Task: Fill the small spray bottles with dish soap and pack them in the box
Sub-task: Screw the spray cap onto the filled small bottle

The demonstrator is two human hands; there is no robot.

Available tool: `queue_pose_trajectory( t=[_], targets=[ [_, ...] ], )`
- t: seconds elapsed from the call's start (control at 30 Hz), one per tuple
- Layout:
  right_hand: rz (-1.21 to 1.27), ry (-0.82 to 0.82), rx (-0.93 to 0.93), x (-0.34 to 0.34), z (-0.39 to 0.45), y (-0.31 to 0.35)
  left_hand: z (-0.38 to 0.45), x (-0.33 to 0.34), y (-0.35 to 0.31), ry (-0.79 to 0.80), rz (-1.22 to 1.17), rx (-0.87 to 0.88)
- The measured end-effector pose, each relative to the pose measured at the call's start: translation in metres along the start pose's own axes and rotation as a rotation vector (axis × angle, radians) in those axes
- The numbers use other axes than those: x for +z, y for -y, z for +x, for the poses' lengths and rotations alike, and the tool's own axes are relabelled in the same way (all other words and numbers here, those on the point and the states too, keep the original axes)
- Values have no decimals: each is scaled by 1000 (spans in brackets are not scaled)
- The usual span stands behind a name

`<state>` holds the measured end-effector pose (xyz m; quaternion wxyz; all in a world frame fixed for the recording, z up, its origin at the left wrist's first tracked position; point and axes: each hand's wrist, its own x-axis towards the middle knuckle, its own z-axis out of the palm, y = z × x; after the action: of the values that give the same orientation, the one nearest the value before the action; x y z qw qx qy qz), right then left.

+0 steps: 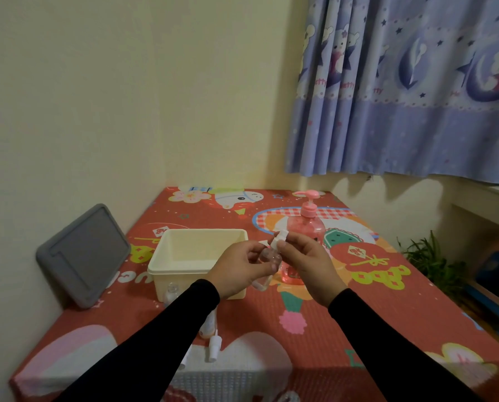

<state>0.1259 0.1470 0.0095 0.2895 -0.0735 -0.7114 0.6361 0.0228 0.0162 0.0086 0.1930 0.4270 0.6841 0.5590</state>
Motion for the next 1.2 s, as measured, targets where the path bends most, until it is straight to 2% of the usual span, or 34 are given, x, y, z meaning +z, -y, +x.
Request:
queue_pose_trajectory(
  t=[0.2, 0.4, 0.53, 0.63, 0.87, 1.2],
  targets=[
    [41, -123, 63, 0, 6, -4, 2, 5, 1, -41, 18, 39],
    [229, -48, 66, 12, 6, -2, 4, 5, -1, -19, -2, 61],
    [274, -36, 107, 11, 7, -4, 3, 2, 3, -23, -36, 41],
    [216, -4, 100, 8, 7, -7, 5, -1, 7, -39, -22, 28],
    [120, -141, 86, 12, 5, -9, 6, 3, 10, -91, 41, 40],
    [307, -72, 121, 16, 8, -6, 8, 1, 10, -69, -18, 32]
  ],
)
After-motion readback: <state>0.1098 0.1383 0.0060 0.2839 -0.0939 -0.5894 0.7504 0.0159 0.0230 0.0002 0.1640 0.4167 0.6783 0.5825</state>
